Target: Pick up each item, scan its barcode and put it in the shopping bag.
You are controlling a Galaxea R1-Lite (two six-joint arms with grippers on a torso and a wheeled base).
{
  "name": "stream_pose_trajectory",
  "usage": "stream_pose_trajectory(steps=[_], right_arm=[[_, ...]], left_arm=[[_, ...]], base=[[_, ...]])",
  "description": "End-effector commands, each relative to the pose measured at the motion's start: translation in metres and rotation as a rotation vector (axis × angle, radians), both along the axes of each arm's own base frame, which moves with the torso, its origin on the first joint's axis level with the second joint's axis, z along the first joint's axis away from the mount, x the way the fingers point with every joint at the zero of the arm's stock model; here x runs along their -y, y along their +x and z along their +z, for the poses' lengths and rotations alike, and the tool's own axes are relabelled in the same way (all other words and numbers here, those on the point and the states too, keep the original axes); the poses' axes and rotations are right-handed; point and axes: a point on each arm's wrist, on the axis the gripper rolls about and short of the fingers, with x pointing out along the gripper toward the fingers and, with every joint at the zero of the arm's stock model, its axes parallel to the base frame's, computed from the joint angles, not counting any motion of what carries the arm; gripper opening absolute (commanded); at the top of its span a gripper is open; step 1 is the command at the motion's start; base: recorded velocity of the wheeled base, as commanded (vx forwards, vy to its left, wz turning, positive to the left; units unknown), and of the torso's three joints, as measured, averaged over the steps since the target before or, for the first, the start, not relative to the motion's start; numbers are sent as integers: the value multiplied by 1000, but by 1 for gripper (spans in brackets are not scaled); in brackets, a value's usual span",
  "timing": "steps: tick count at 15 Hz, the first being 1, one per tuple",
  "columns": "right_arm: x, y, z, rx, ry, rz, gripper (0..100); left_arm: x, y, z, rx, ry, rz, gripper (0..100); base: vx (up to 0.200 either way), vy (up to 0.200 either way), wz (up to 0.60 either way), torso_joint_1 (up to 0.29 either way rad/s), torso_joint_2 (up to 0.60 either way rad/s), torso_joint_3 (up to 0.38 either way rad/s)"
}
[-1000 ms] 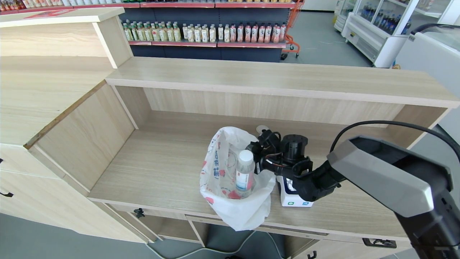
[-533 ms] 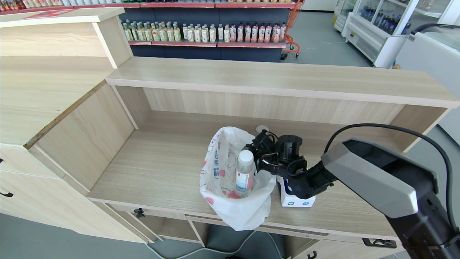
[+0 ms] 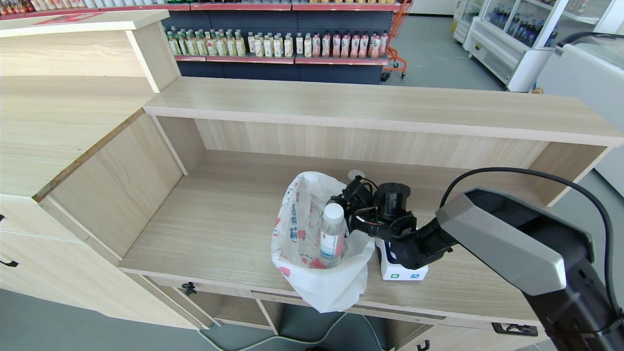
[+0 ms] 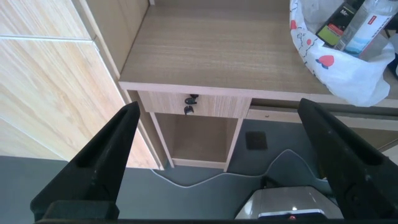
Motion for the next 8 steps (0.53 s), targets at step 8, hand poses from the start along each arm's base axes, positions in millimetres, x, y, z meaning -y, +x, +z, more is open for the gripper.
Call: stream_pose_trajectory(steps=[8], right_arm=[[13,0,38,35,60,-10,100]], left_arm=[[0,0,0,0,0,0,100]], base=[[0,0,0,0,0,0]])
